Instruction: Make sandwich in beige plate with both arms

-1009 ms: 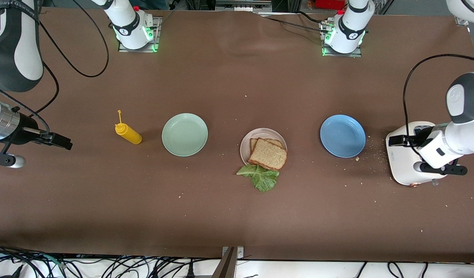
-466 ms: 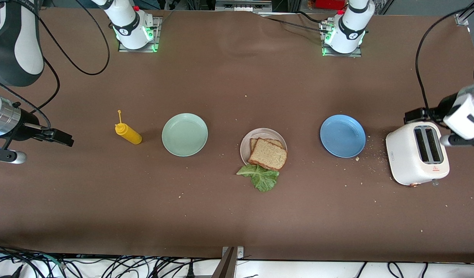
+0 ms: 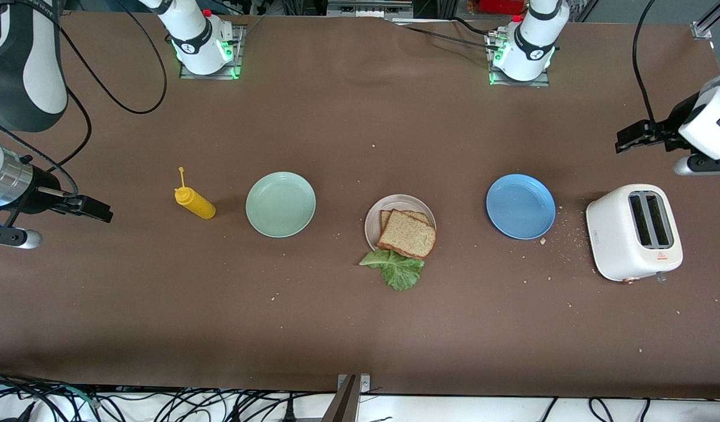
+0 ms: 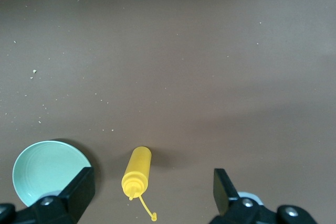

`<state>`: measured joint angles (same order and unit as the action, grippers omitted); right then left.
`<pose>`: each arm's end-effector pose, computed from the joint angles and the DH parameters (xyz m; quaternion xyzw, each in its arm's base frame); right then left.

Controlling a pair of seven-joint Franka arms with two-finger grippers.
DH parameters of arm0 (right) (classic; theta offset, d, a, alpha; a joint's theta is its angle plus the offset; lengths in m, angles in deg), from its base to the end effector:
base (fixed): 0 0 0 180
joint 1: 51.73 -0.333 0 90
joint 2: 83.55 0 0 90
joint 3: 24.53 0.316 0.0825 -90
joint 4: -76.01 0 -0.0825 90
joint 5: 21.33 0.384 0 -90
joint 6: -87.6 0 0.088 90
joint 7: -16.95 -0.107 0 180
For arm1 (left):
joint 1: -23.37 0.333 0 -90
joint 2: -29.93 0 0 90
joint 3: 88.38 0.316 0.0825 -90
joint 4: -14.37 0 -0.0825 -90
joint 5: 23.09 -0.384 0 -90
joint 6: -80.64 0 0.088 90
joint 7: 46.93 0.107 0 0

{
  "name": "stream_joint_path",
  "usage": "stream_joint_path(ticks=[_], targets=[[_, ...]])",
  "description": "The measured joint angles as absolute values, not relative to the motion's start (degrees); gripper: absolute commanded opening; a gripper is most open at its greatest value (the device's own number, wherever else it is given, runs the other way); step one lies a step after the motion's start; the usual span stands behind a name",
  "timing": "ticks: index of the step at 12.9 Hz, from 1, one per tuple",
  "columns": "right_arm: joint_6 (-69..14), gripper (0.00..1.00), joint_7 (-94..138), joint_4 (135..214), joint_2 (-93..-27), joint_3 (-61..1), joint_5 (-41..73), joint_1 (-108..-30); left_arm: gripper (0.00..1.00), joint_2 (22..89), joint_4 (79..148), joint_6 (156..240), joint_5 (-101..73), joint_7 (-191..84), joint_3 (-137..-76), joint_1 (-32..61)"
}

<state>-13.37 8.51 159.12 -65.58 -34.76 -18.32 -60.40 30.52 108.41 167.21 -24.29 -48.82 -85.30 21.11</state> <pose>0.6558 0.0021 0.5108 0.9961 -0.0878 0.0016 0.0015 0.5472 0.0100 0.5811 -0.9972 -0.0235 0.0702 0.0114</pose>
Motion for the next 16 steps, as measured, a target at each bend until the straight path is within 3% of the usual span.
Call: stream_joint_path(ticks=[16], targets=[[-13.5, 1.0, 8.5, 159.2, -65.6, -34.7, -18.3, -60.4, 1.0, 28.8, 105.9, 167.9, -24.2, -49.2, -85.3, 20.2]])
